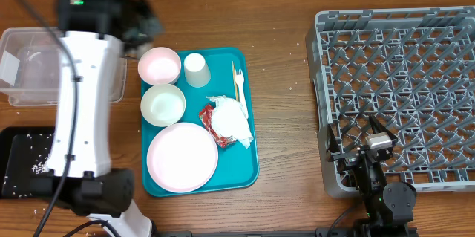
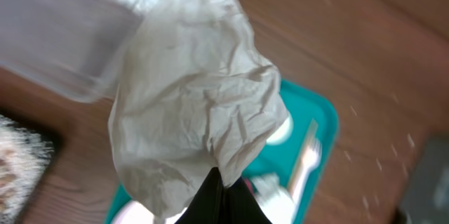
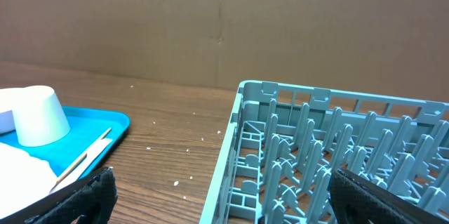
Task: Sort waste into correct bins and load items into the dishwasher
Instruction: 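Carry the tissue left and drop it into the clear bin, then reach the left gripper back to the remaining tissue on the tray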
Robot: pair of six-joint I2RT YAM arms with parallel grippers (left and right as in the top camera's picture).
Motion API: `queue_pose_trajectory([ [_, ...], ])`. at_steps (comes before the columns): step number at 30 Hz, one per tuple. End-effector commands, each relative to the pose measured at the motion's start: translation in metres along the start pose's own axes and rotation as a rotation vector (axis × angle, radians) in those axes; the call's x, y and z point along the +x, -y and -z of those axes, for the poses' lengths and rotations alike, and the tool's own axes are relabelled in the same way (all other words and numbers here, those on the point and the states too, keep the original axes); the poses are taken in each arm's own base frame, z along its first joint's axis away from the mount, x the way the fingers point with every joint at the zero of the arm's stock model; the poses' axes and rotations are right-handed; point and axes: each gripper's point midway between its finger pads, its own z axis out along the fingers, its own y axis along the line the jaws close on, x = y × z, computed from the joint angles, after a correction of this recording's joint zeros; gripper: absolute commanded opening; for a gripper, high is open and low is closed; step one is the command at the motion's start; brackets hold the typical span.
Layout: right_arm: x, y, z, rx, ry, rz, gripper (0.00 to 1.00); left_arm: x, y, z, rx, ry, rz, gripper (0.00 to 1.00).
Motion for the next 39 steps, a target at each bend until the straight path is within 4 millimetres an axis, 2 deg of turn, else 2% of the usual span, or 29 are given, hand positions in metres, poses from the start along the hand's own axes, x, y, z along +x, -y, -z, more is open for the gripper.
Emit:
queue_pose_trajectory([
  [1, 0.002, 0.003, 0.0, 0.013, 0.002, -0.007, 1.0, -0.046, -0.058, -0.018, -0.112, 0.081, 0.121, 0.04],
  [3, 0.002, 0.003, 0.0, 0.013, 0.002, -0.007, 1.0, -0.07, -0.089, -0.034, -0.145, 0.107, 0.2, 0.04],
  [5, 0.002, 0.003, 0.0, 0.013, 0.002, -0.007, 1.0, -0.082, -0.115, -0.048, -0.17, 0.103, 0.258, 0.05],
  [8, 0.002, 0.003, 0.0, 0.013, 0.002, -0.007, 1.0, -0.082, -0.137, -0.073, -0.164, 0.03, 0.316, 0.14],
  [9, 0.002, 0.003, 0.0, 0.013, 0.002, -0.007, 1.0, -0.079, -0.142, -0.082, -0.16, -0.001, 0.332, 0.27],
  [10, 0.002, 0.003, 0.0, 0.013, 0.002, -0.007, 1.0, -0.077, -0.148, -0.091, -0.16, -0.031, 0.347, 0.82],
  [11, 0.002, 0.003, 0.0, 0.013, 0.002, -0.007, 1.0, -0.076, -0.151, -0.096, -0.16, -0.044, 0.354, 1.0],
  [14, 0.002, 0.003, 0.0, 0.013, 0.002, -0.007, 1.0, -0.067, -0.16, -0.097, -0.183, -0.085, 0.36, 1.0],
  [17, 0.002, 0.003, 0.0, 0.013, 0.002, -0.007, 1.0, -0.072, -0.154, -0.075, -0.158, -0.048, 0.357, 1.0],
  [19, 0.002, 0.003, 0.0, 0.013, 0.002, -0.007, 1.0, -0.078, -0.139, -0.048, -0.092, 0.002, 0.337, 1.0],
  [21, 0.002, 0.003, 0.0, 0.013, 0.002, -0.007, 1.0, -0.079, -0.109, -0.017, 0.047, 0.039, 0.256, 0.97],
  [22, 0.002, 0.003, 0.0, 0.013, 0.002, -0.007, 1.0, -0.075, -0.086, 0.001, 0.147, 0.044, 0.191, 0.96],
  [23, 0.002, 0.003, 0.0, 0.013, 0.002, -0.007, 1.0, -0.067, -0.069, 0.014, 0.21, 0.039, 0.135, 0.95],
  [24, 0.002, 0.003, 0.0, 0.013, 0.002, -0.007, 1.0, -0.046, -0.043, 0.03, 0.28, 0.002, 0.035, 0.97],
  [25, 0.002, 0.003, 0.0, 0.013, 0.002, -0.007, 1.0, -0.03, -0.032, 0.036, 0.285, -0.034, -0.001, 1.0],
  [27, 0.002, 0.003, 0.0, 0.013, 0.002, -0.007, 1.0, 0.017, -0.008, 0.038, 0.255, -0.152, -0.102, 1.0],
  [30, 0.002, 0.003, 0.0, 0.013, 0.002, -0.007, 1.0, 0.071, 0.022, 0.024, 0.192, -0.274, -0.258, 1.0],
  [31, 0.002, 0.003, 0.0, 0.013, 0.002, -0.007, 1.0, 0.095, 0.035, 0.014, 0.165, -0.326, -0.318, 1.0],
  [34, 0.002, 0.003, 0.0, 0.013, 0.002, -0.007, 1.0, 0.145, 0.048, -0.01, 0.059, -0.418, -0.368, 1.0],
  [35, 0.002, 0.003, 0.0, 0.013, 0.002, -0.007, 1.0, 0.164, 0.052, -0.026, 0.012, -0.433, -0.388, 1.0],
  [37, 0.002, 0.003, 0.0, 0.013, 0.002, -0.007, 1.0, 0.182, 0.059, -0.048, -0.009, -0.427, -0.437, 1.0],
  [39, 0.002, 0.003, 0.0, 0.013, 0.002, -0.007, 1.0, 0.195, 0.065, -0.062, -0.001, -0.428, -0.469, 1.0],
])
